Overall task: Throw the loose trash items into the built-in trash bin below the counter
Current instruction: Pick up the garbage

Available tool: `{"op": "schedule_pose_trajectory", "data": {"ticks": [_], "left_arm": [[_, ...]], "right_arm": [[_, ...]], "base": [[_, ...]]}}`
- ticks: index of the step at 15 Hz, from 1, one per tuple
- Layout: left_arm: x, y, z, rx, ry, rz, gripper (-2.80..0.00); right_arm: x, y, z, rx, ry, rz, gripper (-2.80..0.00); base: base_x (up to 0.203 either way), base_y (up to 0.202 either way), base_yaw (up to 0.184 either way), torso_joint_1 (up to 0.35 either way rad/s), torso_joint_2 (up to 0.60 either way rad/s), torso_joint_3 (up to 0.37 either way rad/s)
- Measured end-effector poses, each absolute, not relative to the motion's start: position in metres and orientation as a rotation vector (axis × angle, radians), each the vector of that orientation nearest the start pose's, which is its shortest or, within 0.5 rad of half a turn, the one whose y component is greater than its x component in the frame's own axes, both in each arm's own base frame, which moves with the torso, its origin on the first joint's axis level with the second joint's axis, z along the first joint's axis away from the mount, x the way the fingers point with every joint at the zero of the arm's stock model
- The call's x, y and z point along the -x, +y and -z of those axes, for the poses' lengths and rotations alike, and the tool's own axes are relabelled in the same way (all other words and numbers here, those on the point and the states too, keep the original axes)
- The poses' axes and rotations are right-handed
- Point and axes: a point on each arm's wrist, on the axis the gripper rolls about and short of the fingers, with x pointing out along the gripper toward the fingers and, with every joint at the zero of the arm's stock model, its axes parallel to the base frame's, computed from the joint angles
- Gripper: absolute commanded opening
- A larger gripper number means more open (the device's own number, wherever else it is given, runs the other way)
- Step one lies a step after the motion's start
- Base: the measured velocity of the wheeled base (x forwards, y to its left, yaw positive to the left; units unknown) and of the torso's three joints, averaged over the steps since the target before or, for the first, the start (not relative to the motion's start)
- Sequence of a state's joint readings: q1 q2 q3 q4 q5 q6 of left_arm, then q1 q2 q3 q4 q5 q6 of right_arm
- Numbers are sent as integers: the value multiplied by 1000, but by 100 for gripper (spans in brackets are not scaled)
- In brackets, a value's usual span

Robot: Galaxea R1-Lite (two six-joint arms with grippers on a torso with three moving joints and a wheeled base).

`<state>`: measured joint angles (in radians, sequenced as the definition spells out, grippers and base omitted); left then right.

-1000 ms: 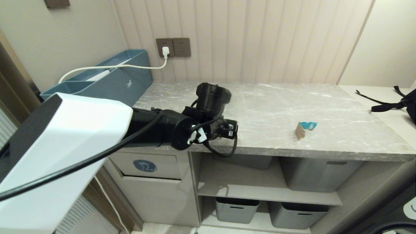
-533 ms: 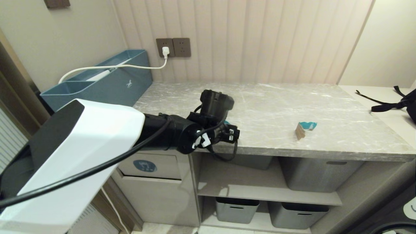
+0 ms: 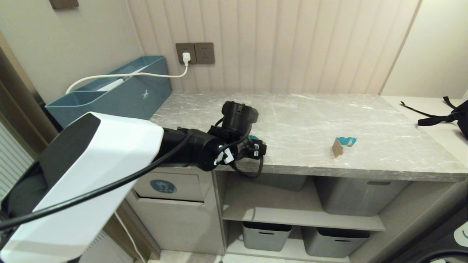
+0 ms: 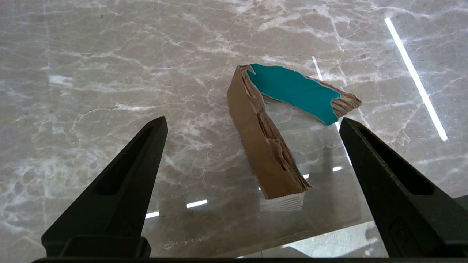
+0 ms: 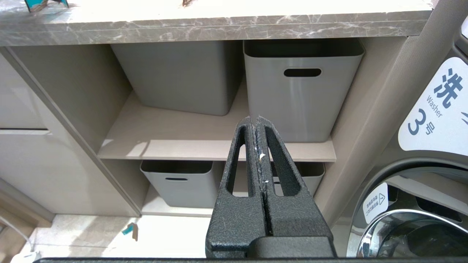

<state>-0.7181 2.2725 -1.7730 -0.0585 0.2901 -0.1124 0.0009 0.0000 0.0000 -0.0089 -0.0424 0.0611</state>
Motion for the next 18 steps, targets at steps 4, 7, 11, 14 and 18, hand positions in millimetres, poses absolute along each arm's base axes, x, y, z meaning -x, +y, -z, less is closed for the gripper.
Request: {"op": "schedule_pose_trajectory", "data": {"ticks": [4,7,11,14,18], "left_arm": [[-369,-313,-164,-99,402,399,0],[-374,-317,-163,-93,389,402,-280],[-374,-321,-160,-97,397,408,-280],[-371,-324,-160,-99,398,418,-280],[-369,-325,-161,-100,400,422,-280]], "right_arm": [[23,-1,-76,-61,-10,41,-280],[23,-1,-76,-61,-10,41,-280],[23,-1,-76,-61,-10,41,-280],[23,-1,-76,-61,-10,42,-280],[23,-1,-76,-61,-10,41,-280]], "base": [[0,0,0,0,0,0],[0,0,0,0,0,0],[0,0,0,0,0,0],[0,0,0,0,0,0],[0,0,0,0,0,0]]}}
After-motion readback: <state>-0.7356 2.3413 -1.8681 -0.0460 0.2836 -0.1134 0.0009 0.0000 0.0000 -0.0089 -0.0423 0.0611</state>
